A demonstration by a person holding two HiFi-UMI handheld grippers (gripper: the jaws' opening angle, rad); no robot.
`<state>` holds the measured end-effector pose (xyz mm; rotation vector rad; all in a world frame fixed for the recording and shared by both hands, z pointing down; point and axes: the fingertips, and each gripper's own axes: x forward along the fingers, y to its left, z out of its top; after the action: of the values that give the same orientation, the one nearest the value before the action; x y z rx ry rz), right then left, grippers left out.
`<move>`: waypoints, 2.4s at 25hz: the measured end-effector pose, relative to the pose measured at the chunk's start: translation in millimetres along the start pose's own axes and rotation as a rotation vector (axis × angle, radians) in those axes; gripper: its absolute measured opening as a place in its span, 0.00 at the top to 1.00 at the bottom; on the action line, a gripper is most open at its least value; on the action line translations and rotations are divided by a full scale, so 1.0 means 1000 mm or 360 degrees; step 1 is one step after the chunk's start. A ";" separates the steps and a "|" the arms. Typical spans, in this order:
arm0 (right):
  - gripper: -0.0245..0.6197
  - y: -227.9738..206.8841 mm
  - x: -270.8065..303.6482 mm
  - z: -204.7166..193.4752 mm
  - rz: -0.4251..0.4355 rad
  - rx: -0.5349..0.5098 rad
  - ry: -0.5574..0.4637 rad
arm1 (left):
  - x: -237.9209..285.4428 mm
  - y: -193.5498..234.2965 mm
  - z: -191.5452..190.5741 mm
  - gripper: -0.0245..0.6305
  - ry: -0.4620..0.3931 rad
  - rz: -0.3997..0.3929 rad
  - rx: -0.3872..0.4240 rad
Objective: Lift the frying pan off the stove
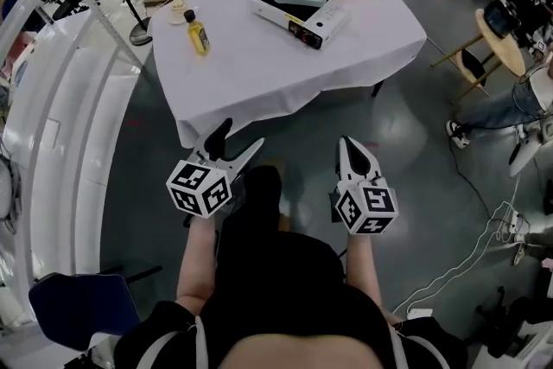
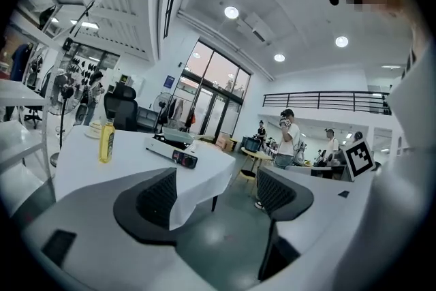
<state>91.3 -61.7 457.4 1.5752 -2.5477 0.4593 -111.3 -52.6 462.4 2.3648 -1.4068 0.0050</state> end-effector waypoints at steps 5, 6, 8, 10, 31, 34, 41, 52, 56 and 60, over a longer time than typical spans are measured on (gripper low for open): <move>0.96 -0.008 0.014 -0.004 -0.0023 0.0015 0.0015 | 0.024 0.006 -0.003 0.39 0.0026 -0.0046 -0.0005; 0.96 -0.012 0.019 -0.002 -0.0032 0.0015 0.0009 | 0.030 0.009 -0.001 0.39 0.0023 -0.0053 -0.0010; 0.96 -0.019 0.031 0.004 -0.0046 0.0009 -0.0003 | 0.046 0.018 0.003 0.39 0.0011 -0.0057 -0.0022; 0.96 -0.028 0.047 0.011 -0.0058 0.0001 -0.0011 | 0.065 0.027 0.011 0.39 -0.0008 -0.0062 -0.0027; 0.96 -0.116 0.237 0.114 -0.0115 -0.0046 -0.0061 | 0.258 0.120 0.118 0.39 -0.0060 -0.0128 0.0006; 0.96 -0.128 0.263 0.122 -0.0121 -0.0044 -0.0063 | 0.282 0.134 0.126 0.39 -0.0057 -0.0132 0.0003; 0.96 -0.155 0.303 0.130 -0.0161 -0.0019 -0.0070 | 0.328 0.155 0.137 0.39 -0.0039 -0.0157 0.0002; 0.96 -0.184 0.303 0.113 -0.0263 0.0041 0.0026 | 0.371 0.121 0.128 0.39 -0.0032 -0.0375 -0.0349; 0.96 -0.202 0.309 0.119 -0.0254 0.0035 0.0041 | 0.395 0.101 0.129 0.39 -0.0073 -0.0412 -0.0507; 0.96 -0.227 0.328 0.129 -0.0199 0.0010 0.0057 | 0.424 0.088 0.124 0.39 -0.0104 -0.0398 -0.0670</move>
<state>151.5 -476.2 462.0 1.6998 -2.4065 0.4778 1.6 -489.0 459.8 2.1766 -1.0081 -0.3995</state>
